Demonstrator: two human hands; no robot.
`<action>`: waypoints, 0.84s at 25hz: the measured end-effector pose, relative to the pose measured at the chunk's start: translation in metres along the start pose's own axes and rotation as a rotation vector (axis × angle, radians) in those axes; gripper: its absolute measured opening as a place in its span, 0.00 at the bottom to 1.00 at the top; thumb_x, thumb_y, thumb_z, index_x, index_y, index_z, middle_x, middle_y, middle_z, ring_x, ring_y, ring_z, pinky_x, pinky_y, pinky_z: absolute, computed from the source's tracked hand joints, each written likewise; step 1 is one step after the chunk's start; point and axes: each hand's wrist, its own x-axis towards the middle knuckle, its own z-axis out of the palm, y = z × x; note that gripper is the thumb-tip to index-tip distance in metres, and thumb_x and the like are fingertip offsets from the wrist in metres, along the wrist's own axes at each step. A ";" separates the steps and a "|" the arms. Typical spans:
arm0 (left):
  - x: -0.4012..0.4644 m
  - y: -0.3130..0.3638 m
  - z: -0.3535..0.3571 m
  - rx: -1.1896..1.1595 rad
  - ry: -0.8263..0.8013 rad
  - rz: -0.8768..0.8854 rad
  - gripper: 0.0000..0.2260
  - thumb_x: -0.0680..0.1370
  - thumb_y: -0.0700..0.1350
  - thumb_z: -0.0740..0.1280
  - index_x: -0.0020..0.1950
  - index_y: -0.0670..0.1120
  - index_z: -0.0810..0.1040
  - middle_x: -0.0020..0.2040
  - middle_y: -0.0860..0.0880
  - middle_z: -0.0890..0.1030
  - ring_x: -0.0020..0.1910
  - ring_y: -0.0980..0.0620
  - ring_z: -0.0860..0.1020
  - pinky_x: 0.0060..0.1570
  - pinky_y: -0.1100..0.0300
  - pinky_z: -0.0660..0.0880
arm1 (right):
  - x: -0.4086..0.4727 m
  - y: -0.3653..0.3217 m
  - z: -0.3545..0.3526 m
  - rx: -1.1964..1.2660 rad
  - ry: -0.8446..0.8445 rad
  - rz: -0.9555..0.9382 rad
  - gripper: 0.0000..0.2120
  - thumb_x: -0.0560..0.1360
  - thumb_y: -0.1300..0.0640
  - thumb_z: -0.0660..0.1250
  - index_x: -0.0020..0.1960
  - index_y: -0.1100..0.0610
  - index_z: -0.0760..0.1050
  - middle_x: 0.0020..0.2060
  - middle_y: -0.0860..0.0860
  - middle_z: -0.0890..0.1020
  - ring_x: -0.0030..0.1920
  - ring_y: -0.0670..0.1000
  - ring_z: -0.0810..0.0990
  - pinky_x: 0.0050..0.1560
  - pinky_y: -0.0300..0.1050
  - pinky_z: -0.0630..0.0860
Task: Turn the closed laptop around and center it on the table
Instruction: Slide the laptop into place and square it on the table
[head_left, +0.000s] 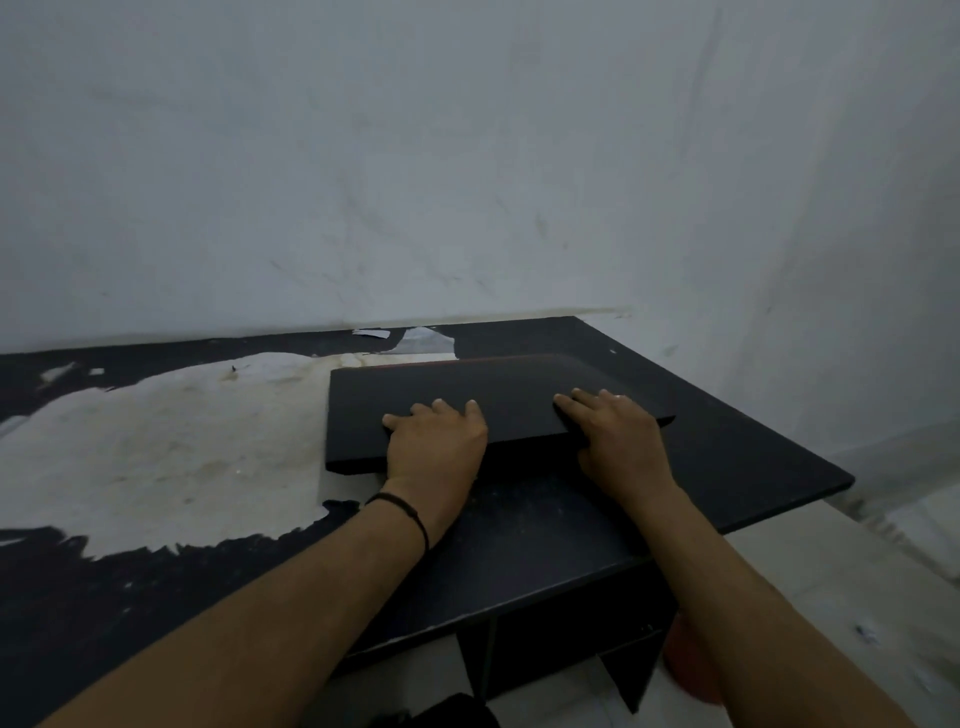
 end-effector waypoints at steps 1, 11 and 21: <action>-0.004 -0.008 0.000 0.010 0.011 0.000 0.29 0.79 0.39 0.64 0.78 0.43 0.57 0.67 0.34 0.72 0.61 0.34 0.75 0.59 0.31 0.70 | -0.001 -0.009 -0.002 0.003 0.018 -0.006 0.35 0.51 0.68 0.78 0.59 0.58 0.83 0.53 0.59 0.85 0.48 0.66 0.84 0.49 0.60 0.80; -0.078 -0.141 -0.017 0.095 0.116 -0.081 0.34 0.78 0.37 0.64 0.80 0.44 0.50 0.76 0.37 0.63 0.72 0.35 0.65 0.68 0.33 0.63 | 0.022 -0.142 -0.036 0.059 0.270 -0.085 0.25 0.63 0.68 0.75 0.60 0.58 0.81 0.56 0.57 0.84 0.52 0.66 0.83 0.52 0.62 0.79; -0.146 -0.264 0.008 0.106 0.014 -0.249 0.38 0.76 0.39 0.69 0.80 0.46 0.49 0.77 0.39 0.62 0.74 0.37 0.63 0.70 0.36 0.63 | 0.052 -0.289 -0.016 0.132 0.276 -0.194 0.25 0.63 0.67 0.76 0.60 0.57 0.81 0.55 0.58 0.85 0.51 0.68 0.82 0.53 0.65 0.78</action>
